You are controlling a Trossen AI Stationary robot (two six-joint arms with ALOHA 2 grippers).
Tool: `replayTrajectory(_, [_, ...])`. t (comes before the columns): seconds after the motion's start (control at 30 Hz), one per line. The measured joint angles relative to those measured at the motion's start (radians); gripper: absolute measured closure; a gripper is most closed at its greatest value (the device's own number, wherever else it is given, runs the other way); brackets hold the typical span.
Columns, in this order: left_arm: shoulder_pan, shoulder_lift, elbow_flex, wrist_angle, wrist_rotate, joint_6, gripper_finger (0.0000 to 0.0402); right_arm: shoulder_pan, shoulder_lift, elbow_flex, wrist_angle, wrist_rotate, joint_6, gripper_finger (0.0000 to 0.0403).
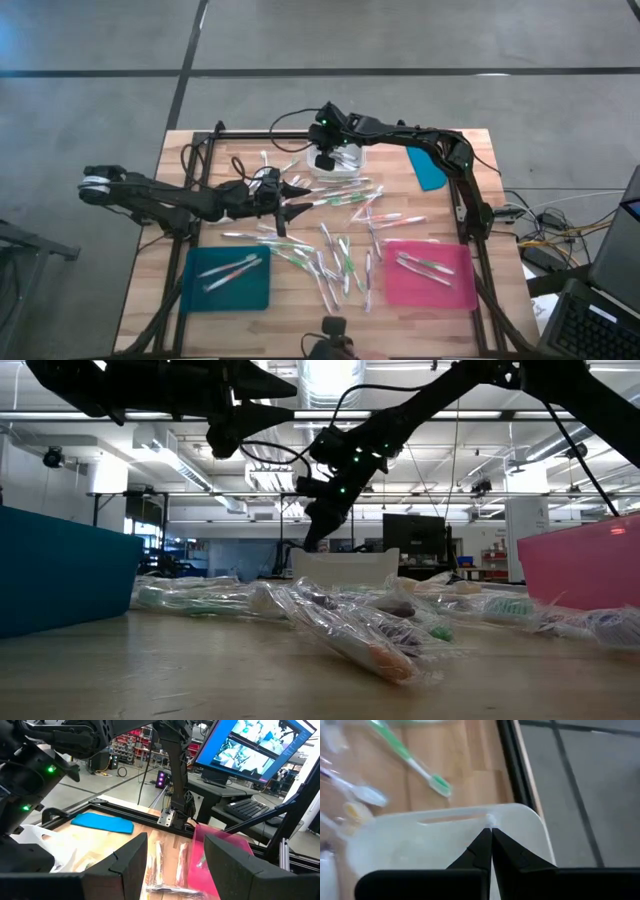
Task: Pick & Place Toothbrushes
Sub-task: Put the violet toothbrush into the white bin, then put the green toothbrush into the pink bin
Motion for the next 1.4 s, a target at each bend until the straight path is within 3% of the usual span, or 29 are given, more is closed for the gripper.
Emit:
replayTrajectory(0.6, [0.0,0.0,0.0,-0.001,0.0,0.0,0.0202,-0.023,0.03,-0.011,-0.001,-0.078,0.001,0.0395])
replayTrajectory(0.7, [0.0,0.0,0.0,-0.002,0.0,0.001,0.0202,-0.032,0.066,-0.001,-0.031,-0.066,-0.008,0.0395])
replayTrajectory(0.83, [0.001,0.0,0.0,-0.005,0.0,0.004,0.0202,-0.048,0.076,0.007,-0.041,0.032,0.038,0.0395])
replayTrajectory(1.07, [0.002,0.0,0.0,-0.004,0.0,0.013,0.0202,-0.057,0.074,0.009,-0.042,0.017,0.024,0.0395])
replayTrajectory(1.2, [0.002,0.0,0.0,-0.002,0.0,0.029,0.0202,-0.057,0.047,0.017,-0.145,-0.09,0.018,0.0395])
replayTrajectory(1.4, [0.006,0.0,0.0,0.0,-0.003,0.027,0.0202,-0.057,-0.008,0.102,-0.388,-0.099,0.027,0.0394])
